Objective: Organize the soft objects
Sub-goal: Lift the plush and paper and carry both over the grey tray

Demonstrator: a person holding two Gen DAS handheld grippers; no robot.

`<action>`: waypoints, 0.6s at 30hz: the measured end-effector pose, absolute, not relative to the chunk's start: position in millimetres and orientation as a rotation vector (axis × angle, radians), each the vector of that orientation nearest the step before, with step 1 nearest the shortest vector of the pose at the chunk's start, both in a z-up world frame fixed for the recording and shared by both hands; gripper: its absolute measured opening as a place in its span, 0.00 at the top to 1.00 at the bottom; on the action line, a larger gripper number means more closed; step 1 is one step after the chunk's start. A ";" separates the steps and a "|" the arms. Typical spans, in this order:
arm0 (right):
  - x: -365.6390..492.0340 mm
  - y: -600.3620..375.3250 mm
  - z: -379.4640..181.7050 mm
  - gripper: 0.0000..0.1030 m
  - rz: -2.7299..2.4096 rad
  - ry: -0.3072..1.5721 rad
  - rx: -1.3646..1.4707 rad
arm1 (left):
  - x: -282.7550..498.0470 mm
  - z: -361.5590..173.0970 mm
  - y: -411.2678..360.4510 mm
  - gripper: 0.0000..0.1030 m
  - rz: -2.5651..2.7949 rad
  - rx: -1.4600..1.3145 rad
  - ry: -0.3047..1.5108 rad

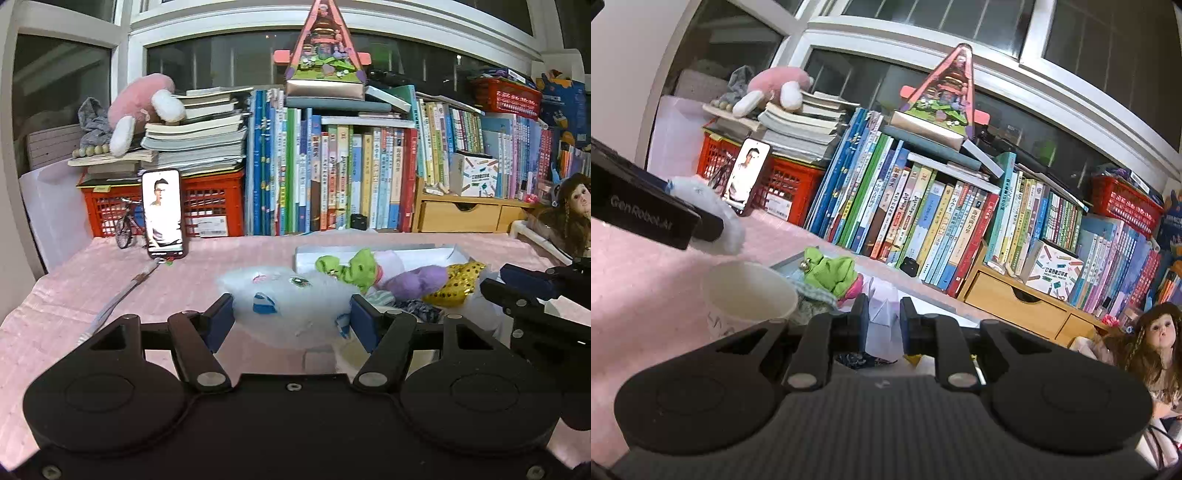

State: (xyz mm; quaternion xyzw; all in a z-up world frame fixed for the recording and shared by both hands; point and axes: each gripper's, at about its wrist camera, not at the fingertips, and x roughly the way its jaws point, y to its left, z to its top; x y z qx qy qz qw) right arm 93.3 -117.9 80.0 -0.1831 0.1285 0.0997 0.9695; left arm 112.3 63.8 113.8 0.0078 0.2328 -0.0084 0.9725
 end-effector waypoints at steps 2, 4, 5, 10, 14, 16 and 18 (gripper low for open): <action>95.5 -121.7 82.6 0.79 0.201 0.261 -0.350 | 115.2 116.2 57.9 0.37 -0.028 0.015 0.470; 97.0 -125.1 84.2 0.79 0.200 0.264 -0.331 | 118.3 119.2 50.8 0.37 -0.037 0.017 0.468; 98.2 -127.3 85.3 0.79 0.199 0.267 -0.321 | 119.5 120.8 46.9 0.37 -0.043 0.019 0.466; 102.4 -139.3 90.0 0.79 0.191 0.273 -0.280 | 125.7 127.4 30.9 0.37 -0.067 0.026 0.460; 105.6 -148.2 93.5 0.79 0.188 0.279 -0.255 | 133.6 131.4 21.7 0.37 -0.093 0.006 0.473; 109.2 -152.8 96.4 0.79 0.194 0.287 -0.238 | 143.9 133.2 15.1 0.37 -0.123 -0.004 0.504; 115.3 -159.3 101.3 0.79 0.204 0.303 -0.210 | 157.5 137.5 8.5 0.38 -0.147 -0.005 0.540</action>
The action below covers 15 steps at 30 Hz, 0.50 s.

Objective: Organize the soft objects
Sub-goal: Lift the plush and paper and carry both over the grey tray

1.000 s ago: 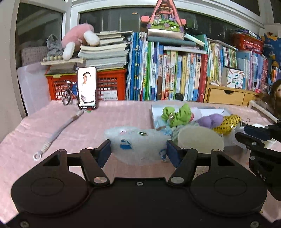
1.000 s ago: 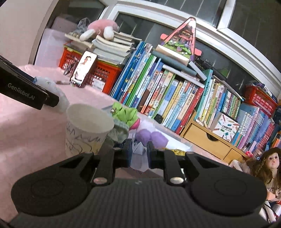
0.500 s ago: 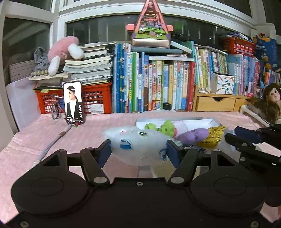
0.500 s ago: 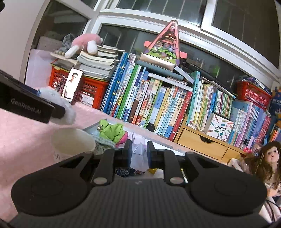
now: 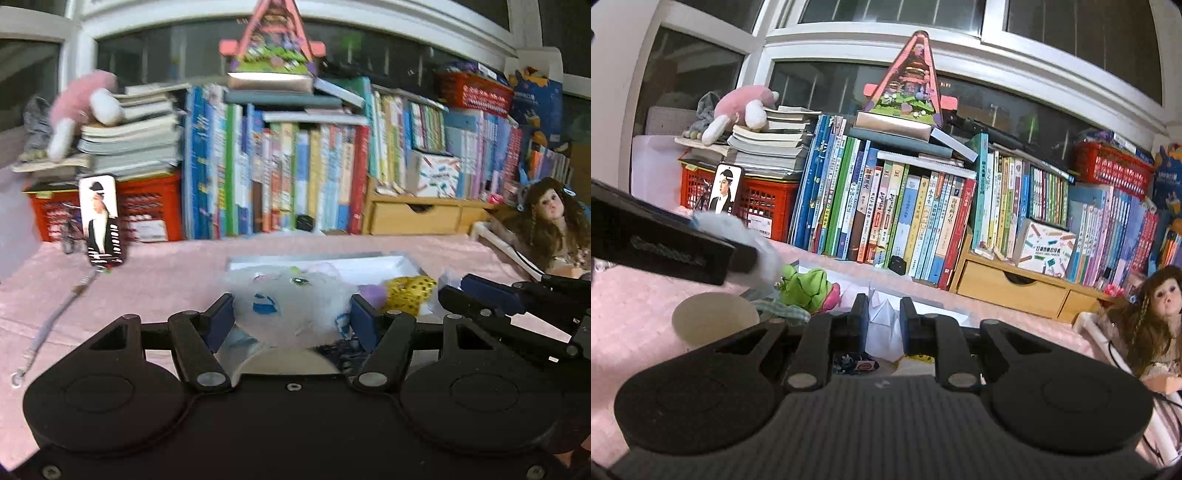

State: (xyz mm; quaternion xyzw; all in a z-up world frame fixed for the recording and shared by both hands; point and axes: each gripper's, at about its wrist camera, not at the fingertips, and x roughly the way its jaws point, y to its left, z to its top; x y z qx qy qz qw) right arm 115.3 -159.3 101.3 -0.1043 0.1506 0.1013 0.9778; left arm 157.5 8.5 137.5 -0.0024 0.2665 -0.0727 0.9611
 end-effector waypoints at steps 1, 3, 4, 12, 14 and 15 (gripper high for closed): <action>118.7 -163.1 104.3 0.79 0.207 0.310 -0.197 | 164.1 140.6 4.8 0.38 -0.156 0.000 0.548; 126.4 -172.6 111.4 0.79 0.213 0.320 -0.173 | 174.6 146.3 -0.8 0.38 -0.164 0.011 0.553; 130.2 -177.5 114.9 0.79 0.210 0.325 -0.159 | 180.3 149.3 -3.8 0.38 -0.165 0.014 0.557; 160.5 -206.8 130.8 0.79 0.219 0.389 -0.061 | 236.3 159.9 -25.7 0.37 -0.241 -0.038 0.700; 170.0 -212.3 133.5 0.79 0.218 0.407 -0.045 | 257.9 160.7 -30.9 0.37 -0.248 -0.065 0.756; 174.7 -214.9 134.9 0.79 0.217 0.418 -0.038 | 266.2 160.5 -33.2 0.37 -0.244 -0.080 0.773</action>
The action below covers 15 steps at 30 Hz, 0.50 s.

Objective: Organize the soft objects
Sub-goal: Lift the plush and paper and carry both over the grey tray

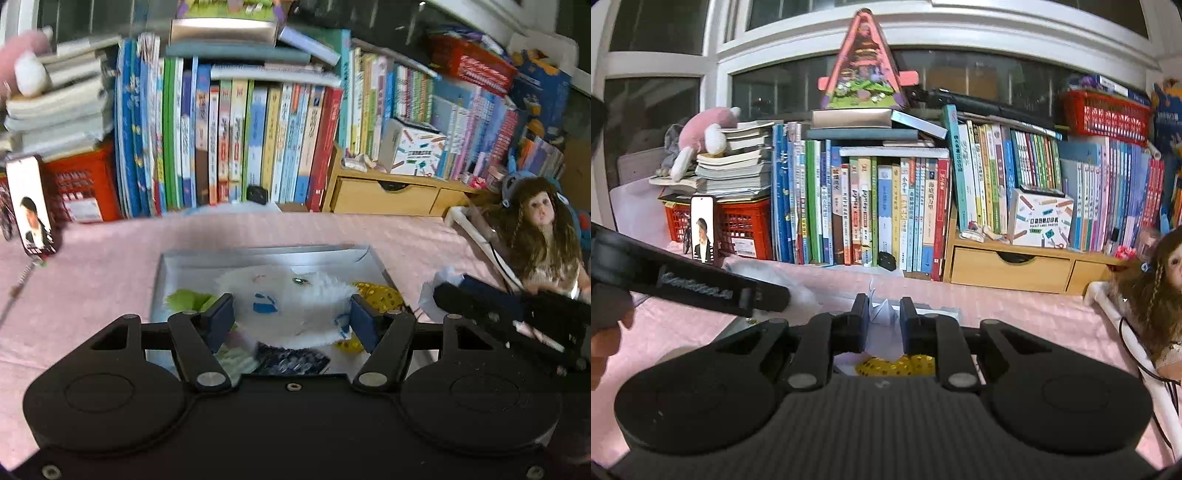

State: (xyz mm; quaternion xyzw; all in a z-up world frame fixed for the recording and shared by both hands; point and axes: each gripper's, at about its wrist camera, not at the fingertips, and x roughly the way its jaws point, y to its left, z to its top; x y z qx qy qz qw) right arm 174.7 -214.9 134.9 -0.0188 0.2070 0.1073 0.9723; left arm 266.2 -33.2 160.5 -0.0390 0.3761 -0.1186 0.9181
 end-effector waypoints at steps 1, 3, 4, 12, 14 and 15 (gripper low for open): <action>179.2 -217.5 135.8 0.79 0.215 0.428 -0.030 | 274.7 160.0 -35.8 0.37 -0.244 -0.093 0.789; 191.2 -224.7 137.6 0.79 0.212 0.455 0.001 | 289.3 157.6 -40.8 0.37 -0.242 -0.111 0.807; 196.8 -228.1 137.7 0.79 0.211 0.466 0.016 | 294.4 155.8 -43.7 0.37 -0.237 -0.110 0.812; 251.9 -256.2 121.3 0.79 0.255 0.583 0.249 | 335.7 137.3 -55.2 0.37 -0.214 -0.141 0.872; 263.6 -259.4 113.4 0.79 0.265 0.603 0.291 | 344.2 135.5 -57.4 0.37 -0.221 -0.158 0.876; 269.0 -260.9 109.5 0.79 0.267 0.614 0.309 | 348.2 134.4 -58.9 0.37 -0.222 -0.161 0.878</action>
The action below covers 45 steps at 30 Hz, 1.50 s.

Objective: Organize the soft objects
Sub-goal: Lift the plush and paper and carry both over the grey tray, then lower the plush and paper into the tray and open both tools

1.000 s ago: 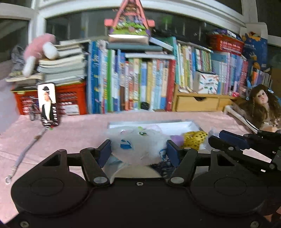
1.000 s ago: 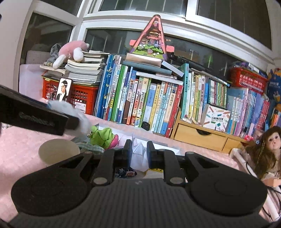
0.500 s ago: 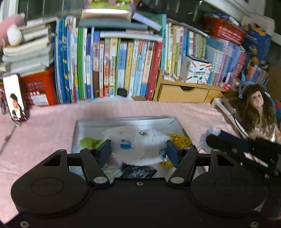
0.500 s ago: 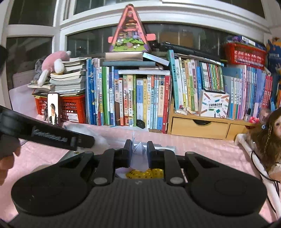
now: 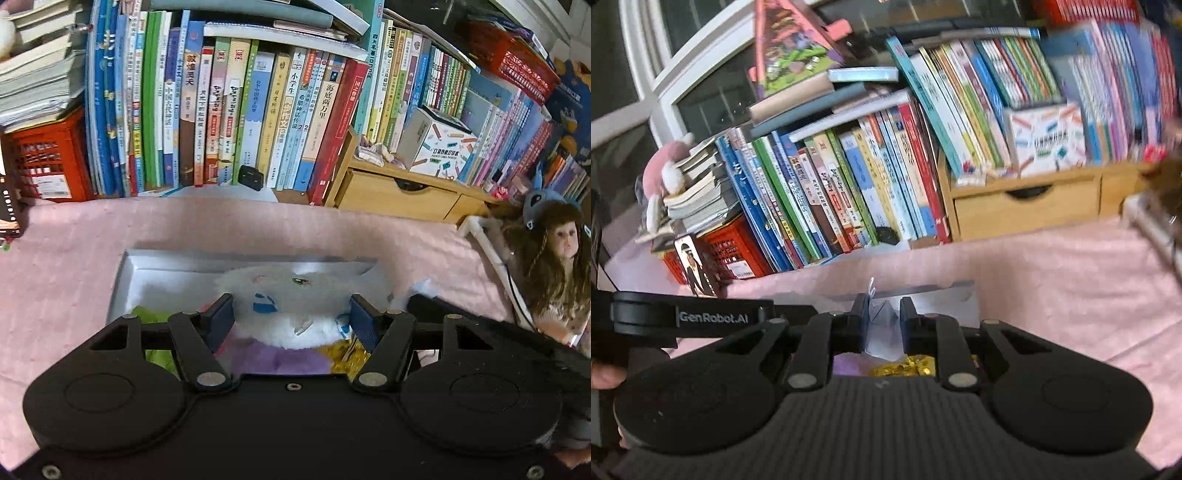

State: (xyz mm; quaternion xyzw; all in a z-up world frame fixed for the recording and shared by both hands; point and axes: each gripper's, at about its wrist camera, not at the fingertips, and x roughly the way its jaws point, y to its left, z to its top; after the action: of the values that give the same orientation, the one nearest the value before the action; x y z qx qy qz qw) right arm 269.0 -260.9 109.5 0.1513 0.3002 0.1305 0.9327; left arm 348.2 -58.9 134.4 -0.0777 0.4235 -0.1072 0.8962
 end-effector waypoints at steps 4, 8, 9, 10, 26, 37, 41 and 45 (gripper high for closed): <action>290.7 -269.6 94.2 0.79 0.253 0.662 0.373 | 363.5 123.8 -70.1 0.37 -0.225 -0.149 0.901; 308.5 -281.5 79.6 0.78 0.243 0.689 0.425 | 371.2 109.8 -81.7 0.37 -0.242 -0.154 0.926; 312.5 -284.5 76.9 0.78 0.244 0.693 0.437 | 372.7 106.5 -84.6 0.37 -0.246 -0.150 0.931; 316.2 -288.0 74.6 0.78 0.247 0.697 0.449 | 374.2 102.9 -87.6 0.37 -0.249 -0.143 0.935; 345.8 -307.2 36.3 0.78 0.223 0.776 0.560 | 380.9 67.1 -104.2 0.37 -0.240 -0.052 0.975; 355.5 -294.8 31.1 0.78 0.197 0.806 0.467 | 385.0 57.0 -102.8 0.36 -0.232 -0.053 0.988; 358.6 -290.6 30.8 0.78 0.196 0.815 0.439 | 386.0 51.5 -101.8 0.38 -0.234 -0.055 1.002; 360.9 -288.7 29.0 0.75 0.195 0.825 0.429 | 386.2 49.9 -100.9 0.38 -0.237 -0.059 1.007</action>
State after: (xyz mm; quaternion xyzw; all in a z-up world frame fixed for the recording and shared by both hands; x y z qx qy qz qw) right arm 360.9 -288.7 29.0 0.2064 0.3972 0.0940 0.8892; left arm 386.2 -100.9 49.9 -0.0280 0.4811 -0.1135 0.8689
